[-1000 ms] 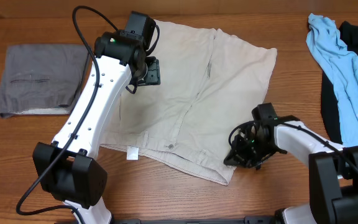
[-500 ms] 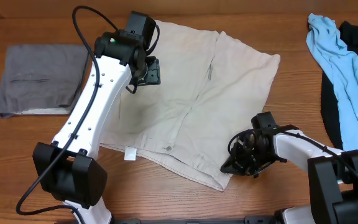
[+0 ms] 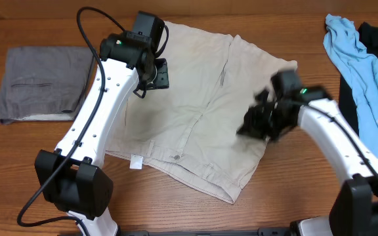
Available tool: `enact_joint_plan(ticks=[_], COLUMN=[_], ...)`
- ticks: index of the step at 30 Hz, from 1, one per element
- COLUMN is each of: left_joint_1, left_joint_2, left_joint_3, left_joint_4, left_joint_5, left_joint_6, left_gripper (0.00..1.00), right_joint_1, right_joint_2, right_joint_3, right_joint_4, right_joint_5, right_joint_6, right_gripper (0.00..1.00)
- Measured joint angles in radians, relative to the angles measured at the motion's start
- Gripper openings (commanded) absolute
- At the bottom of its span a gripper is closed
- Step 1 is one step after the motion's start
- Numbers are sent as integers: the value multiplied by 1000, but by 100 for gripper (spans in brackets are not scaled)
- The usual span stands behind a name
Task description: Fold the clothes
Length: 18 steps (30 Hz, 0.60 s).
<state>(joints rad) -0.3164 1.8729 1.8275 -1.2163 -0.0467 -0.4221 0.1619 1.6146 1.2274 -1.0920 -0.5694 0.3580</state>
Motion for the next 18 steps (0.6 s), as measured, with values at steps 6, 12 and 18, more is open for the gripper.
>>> enact_joint_plan(ticks=[6,12,18], left_joint_1=[0,-8,-58], left_joint_2=[0,0,2], left_joint_3=[-12,-105,-216], left_joint_4=[0,166,447], left_joint_5=[21,69,105], left_joint_6=[-14,-41,-97], left_gripper=[4,4,4], right_joint_1=[-123,-233,-263], right_joint_2=[-11,-12,-12], right_joint_3=[183,192,192], right_joint_4=[18,26,25], right_joint_5=[145,309,384], right_joint_6=[-11,-18,-19], right_gripper=[90,100,100])
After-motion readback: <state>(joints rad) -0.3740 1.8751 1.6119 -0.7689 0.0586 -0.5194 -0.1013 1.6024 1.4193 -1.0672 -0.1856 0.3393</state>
